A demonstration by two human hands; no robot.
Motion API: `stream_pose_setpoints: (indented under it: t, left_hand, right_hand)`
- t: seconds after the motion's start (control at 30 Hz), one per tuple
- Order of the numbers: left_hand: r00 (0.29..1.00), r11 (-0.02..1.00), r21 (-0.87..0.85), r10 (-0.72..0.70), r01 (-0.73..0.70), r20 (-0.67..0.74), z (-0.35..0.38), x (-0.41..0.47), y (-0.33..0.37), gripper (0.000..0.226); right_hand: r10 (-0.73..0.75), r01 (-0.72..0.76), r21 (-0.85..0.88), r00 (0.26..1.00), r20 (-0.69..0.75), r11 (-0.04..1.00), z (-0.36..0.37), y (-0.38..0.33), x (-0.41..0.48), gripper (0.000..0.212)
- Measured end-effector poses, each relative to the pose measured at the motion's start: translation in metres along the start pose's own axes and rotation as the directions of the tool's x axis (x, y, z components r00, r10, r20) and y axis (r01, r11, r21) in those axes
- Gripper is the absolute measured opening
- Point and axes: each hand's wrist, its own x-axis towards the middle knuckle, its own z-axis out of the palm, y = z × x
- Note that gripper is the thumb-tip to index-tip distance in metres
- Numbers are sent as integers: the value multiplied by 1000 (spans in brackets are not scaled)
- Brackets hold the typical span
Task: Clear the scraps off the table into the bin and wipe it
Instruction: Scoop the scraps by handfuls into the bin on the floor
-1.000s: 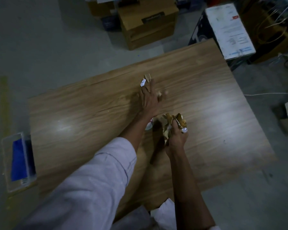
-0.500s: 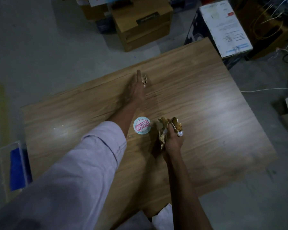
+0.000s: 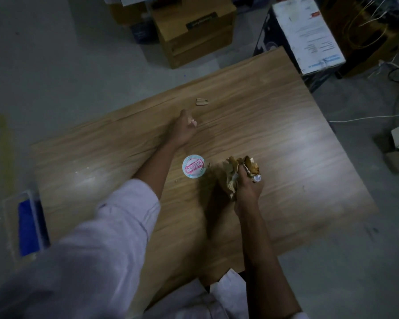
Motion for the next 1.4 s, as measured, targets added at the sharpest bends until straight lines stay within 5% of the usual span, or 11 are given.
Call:
stream_pose_setpoints:
  t: [0.1,0.17,0.27,0.4,0.53,0.73,0.9,1.0,1.2,1.4]
  left_hand:
    - [983,926,-365,-145,96,-110,6,-56,-24,5]
    - [975,923,-376,-153,84,-158,12,-94,-41,9]
    - [971,948,-305,-154,92,-185,17,-136,-64,13]
    - [966,958,-263,-171,118,-192,17,-166,-74,17]
    - [981,988,76,-118,131,-153,19,-174,-76,18]
    - [989,899,416,-109,141,-98,34,-176,-67,35]
    - [991,852,509,-90,126,-95,42,-175,-63,30]
    - [996,902,426,-49,74,-70,39,-170,-56,29]
    - [988,890,429,123,-151,94,48,-145,-14,44]
    - [990,813,565,100,-137,97,60,-127,-8,62]
  right_hand:
    - [-20,22,-125,1000,21,992,-7,2,-2,23]
    - [-65,80,-202,995,82,976,-7,5,-3,31]
    - [-122,202,-344,963,241,917,-2,11,-3,28]
    - [-154,221,-297,961,231,929,7,6,-6,21]
    - [-105,140,-236,982,156,962,3,4,-8,23]
    - [-32,49,-233,997,76,971,-20,19,-23,23]
    - [-6,25,-263,997,73,965,-36,27,-33,23]
    - [-9,29,-262,997,77,965,-39,21,-33,24]
    - [5,4,-204,999,42,979,-48,13,-31,28]
    - [-9,22,-221,998,61,975,-64,17,-31,17]
